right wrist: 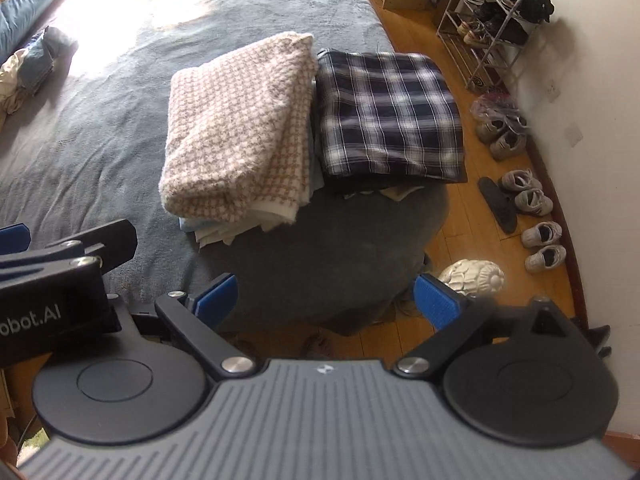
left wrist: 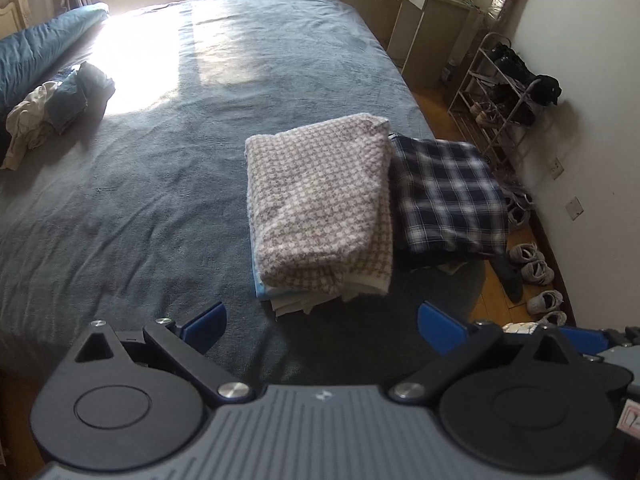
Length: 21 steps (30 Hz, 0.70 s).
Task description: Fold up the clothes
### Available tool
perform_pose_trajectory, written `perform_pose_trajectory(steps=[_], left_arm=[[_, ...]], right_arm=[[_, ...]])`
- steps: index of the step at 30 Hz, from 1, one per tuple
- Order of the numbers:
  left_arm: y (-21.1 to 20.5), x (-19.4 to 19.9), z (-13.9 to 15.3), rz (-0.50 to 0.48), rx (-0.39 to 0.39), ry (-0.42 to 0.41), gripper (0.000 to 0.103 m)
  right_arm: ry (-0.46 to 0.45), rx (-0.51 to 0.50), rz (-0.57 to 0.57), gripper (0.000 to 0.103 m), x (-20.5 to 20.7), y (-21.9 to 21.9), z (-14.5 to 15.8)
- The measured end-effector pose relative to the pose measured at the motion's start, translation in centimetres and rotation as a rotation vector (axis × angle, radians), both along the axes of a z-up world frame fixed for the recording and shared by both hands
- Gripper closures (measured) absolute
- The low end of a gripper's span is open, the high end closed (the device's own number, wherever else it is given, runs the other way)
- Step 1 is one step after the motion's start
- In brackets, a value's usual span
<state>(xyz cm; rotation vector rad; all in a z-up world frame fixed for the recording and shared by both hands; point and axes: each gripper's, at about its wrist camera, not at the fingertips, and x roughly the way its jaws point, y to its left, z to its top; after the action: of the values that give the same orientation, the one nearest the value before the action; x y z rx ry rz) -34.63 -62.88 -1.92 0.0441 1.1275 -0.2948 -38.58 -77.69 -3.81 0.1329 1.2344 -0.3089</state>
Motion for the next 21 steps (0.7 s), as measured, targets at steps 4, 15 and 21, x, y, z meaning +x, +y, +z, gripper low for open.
perform_pose_trajectory(steps=[4,15,21], left_arm=[[-0.35,-0.21,-0.27,-0.008,0.005,0.003,0.001],[-0.72,-0.05,-0.05,0.001,0.020,-0.010,0.001],[-1.03,0.03,-0.03,0.001,0.028,-0.009,0.001]], right_arm=[[0.013,0.002,-0.007,0.008,-0.45,-0.33,-0.34],[0.012,0.007,-0.012,0.008,-0.76,-0.88,-0.39],[0.004,0.009,0.001,0.007,-0.64,-1.07,-0.29]])
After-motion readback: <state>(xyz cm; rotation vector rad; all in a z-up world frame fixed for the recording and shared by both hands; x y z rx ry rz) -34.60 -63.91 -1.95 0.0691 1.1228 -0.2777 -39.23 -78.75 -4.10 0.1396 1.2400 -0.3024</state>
